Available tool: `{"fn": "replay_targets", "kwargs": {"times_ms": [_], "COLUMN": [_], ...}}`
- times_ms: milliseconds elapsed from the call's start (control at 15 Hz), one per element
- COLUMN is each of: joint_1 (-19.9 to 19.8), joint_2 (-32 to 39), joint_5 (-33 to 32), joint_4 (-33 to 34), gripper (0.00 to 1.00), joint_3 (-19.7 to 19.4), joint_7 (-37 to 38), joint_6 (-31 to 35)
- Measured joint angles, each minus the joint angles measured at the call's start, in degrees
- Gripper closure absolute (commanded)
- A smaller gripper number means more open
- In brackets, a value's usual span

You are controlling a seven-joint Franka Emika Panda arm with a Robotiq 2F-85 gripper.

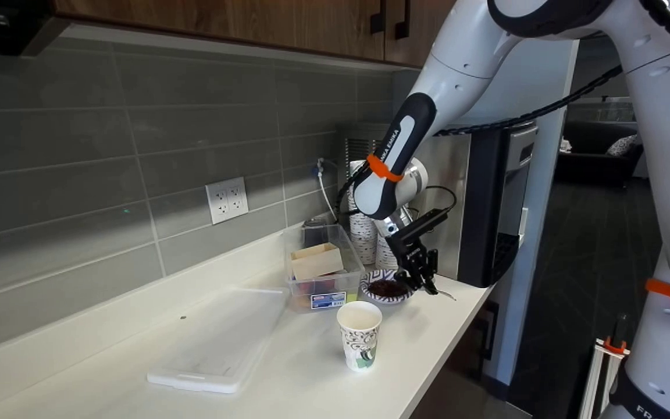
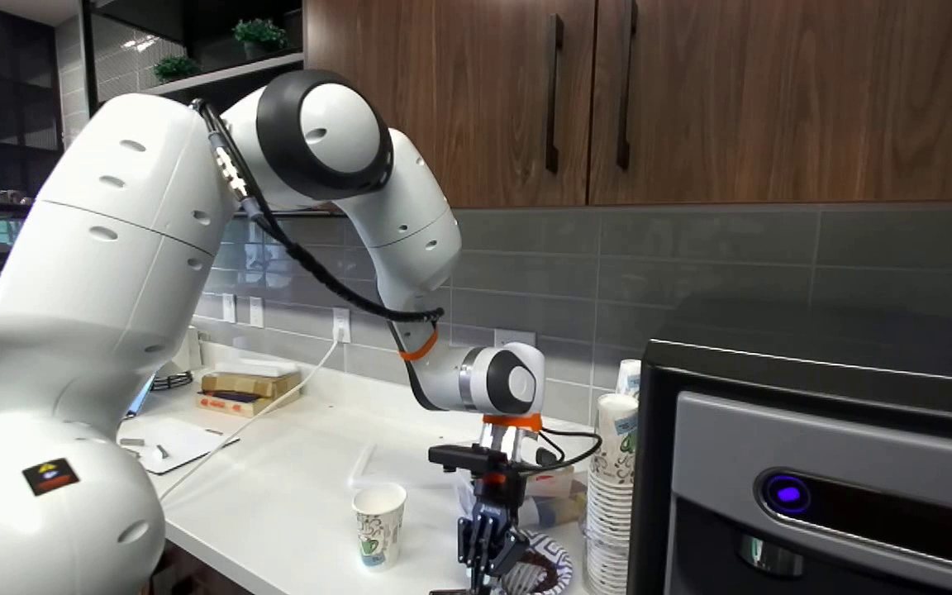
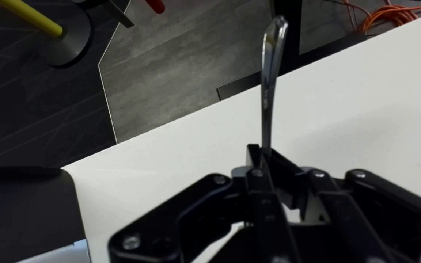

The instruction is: Use the metal utensil to steer what's in the bowl

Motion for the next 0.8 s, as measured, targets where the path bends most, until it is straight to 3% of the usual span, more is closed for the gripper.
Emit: {"fn": "replay_targets", "kwargs": {"times_ms": [800], "joint_1": [0.0], "joint_2": [2.2], "joint_5": [0.8], "joint_4": [5.1], "gripper": [0.98], "joint_3": [1.5], "joint_7": [-0.7], "joint_6": [0.0]}}
